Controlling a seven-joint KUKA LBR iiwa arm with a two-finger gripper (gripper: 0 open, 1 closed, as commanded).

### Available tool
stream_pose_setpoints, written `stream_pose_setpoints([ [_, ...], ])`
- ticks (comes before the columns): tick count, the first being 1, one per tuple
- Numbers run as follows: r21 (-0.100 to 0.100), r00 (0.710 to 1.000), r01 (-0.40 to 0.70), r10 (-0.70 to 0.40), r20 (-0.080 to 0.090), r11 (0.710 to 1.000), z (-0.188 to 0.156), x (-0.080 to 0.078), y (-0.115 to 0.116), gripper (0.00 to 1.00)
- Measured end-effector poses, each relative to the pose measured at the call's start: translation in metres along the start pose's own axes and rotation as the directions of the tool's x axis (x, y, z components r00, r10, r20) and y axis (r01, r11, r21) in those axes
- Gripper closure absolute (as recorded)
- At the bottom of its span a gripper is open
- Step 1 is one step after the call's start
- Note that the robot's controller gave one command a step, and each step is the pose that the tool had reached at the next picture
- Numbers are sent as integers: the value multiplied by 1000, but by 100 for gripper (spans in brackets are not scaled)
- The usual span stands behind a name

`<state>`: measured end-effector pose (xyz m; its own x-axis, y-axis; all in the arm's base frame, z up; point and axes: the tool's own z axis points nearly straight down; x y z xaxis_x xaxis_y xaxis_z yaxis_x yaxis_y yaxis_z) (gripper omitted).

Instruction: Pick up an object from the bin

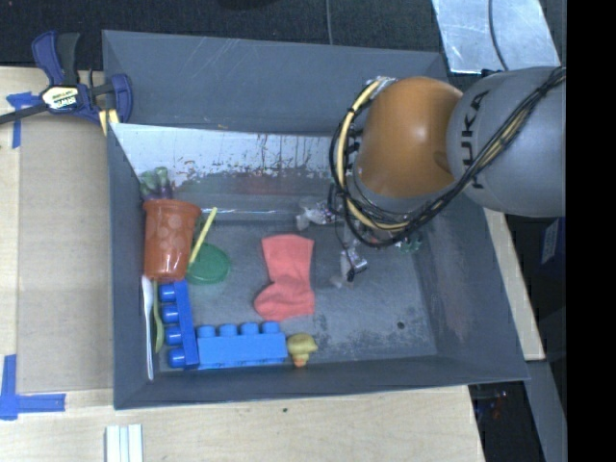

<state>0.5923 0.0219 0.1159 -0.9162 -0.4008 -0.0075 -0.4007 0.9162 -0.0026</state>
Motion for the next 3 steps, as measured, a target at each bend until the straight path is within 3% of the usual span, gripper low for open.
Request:
stream_pose_setpoints([
  [1,0,964,-266,266,-2,964,1,-11,29,0],
  [2,-1,974,225,-225,-1,974,33,-21,52,0],
  [3,3,978,207,-207,10,978,44,-44,83,100],
])
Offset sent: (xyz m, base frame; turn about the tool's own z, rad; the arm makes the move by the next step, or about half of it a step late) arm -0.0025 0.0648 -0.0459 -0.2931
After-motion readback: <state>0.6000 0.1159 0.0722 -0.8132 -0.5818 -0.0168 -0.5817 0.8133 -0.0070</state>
